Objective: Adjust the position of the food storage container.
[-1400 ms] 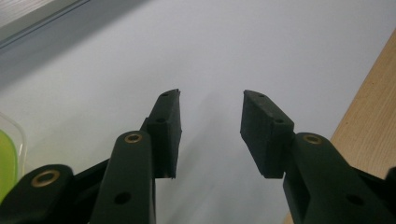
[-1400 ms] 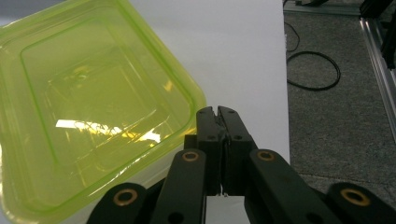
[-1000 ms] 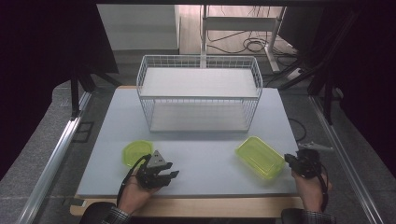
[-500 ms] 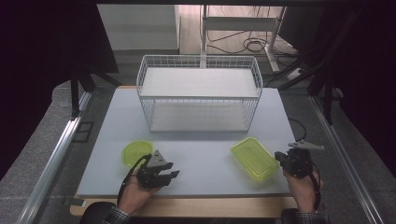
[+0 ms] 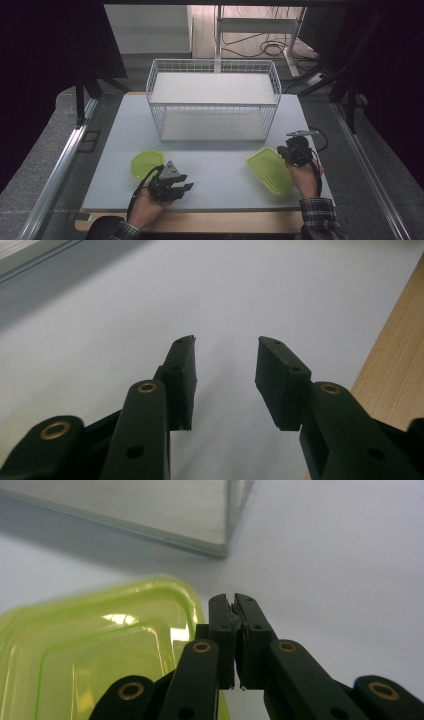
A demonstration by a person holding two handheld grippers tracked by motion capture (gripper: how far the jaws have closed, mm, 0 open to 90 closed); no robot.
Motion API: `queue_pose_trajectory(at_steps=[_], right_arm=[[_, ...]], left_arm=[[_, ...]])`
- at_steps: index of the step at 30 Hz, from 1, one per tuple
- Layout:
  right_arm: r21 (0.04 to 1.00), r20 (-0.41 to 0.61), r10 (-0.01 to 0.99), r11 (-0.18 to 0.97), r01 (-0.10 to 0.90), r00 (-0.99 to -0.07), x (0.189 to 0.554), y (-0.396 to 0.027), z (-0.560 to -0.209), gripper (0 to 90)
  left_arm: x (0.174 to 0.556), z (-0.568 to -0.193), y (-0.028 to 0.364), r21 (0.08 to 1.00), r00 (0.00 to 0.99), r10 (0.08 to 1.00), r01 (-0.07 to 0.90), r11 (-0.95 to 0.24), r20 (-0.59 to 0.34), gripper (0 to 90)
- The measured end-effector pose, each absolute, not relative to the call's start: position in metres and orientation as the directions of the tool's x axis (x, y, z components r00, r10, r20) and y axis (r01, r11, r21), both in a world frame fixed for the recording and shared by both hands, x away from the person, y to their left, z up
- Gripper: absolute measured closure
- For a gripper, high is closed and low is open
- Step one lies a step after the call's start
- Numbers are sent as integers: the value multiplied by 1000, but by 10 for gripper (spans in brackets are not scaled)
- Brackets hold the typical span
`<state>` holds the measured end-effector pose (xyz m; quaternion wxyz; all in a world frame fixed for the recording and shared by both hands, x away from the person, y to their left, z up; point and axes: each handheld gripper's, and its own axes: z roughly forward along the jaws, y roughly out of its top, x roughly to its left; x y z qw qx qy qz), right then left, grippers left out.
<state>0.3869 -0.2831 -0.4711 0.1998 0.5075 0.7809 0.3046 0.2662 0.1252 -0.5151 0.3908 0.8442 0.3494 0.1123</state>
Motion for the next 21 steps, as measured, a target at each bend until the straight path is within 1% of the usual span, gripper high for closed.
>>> queue_pose_trajectory(at_steps=[2, 4, 5, 6, 9, 11, 14, 16, 17, 18, 19, 20, 21], right_arm=[[667, 1, 899, 326, 670, -438, 393, -267, -471, 863], [664, 6, 891, 336, 668, -454, 394, -261, -471, 863], [658, 21, 871, 358, 663, -491, 394, -248, -473, 863], [658, 21, 871, 358, 663, -491, 394, -248, -473, 863], [662, 50, 824, 396, 636, -565, 388, -229, -476, 862], [677, 51, 804, 408, 612, -592, 381, -224, -473, 860], [704, 42, 817, 385, 597, -575, 368, -236, -463, 860], [716, 28, 839, 363, 597, -544, 356, -254, -458, 860], [717, 28, 860, 339, 610, -510, 341, -274, -458, 861], [717, 28, 860, 339, 610, -510, 341, -274, -458, 861], [716, 17, 870, 334, 613, -493, 333, -284, -460, 862], [714, 15, 891, 308, 629, -453, 313, -306, -465, 863], [714, 15, 891, 308, 629, -453, 313, -306, -465, 863]], left_arm=[[266, -515, 125, 738, 732, 677, 502, -451, -84, 603], [266, -515, 125, 738, 733, 675, 501, -453, -83, 603], [266, -515, 125, 737, 734, 675, 500, -454, -82, 603], [265, -515, 125, 737, 735, 673, 499, -455, -82, 603], [264, -515, 125, 738, 735, 672, 499, -455, -83, 604], [264, -515, 125, 739, 736, 672, 498, -454, -83, 605], [264, -514, 126, 740, 736, 672, 498, -452, -86, 607], [264, -514, 126, 740, 736, 671, 499, -452, -86, 609], [264, -514, 126, 740, 736, 671, 499, -451, -87, 610], [264, -514, 126, 740, 737, 671, 498, -453, -86, 610], [264, -514, 125, 739, 737, 670, 497, -454, -84, 612], [264, -514, 125, 739, 738, 670, 496, -456, -82, 616], [264, -514, 125, 739, 738, 670, 496, -456, -82, 616]])
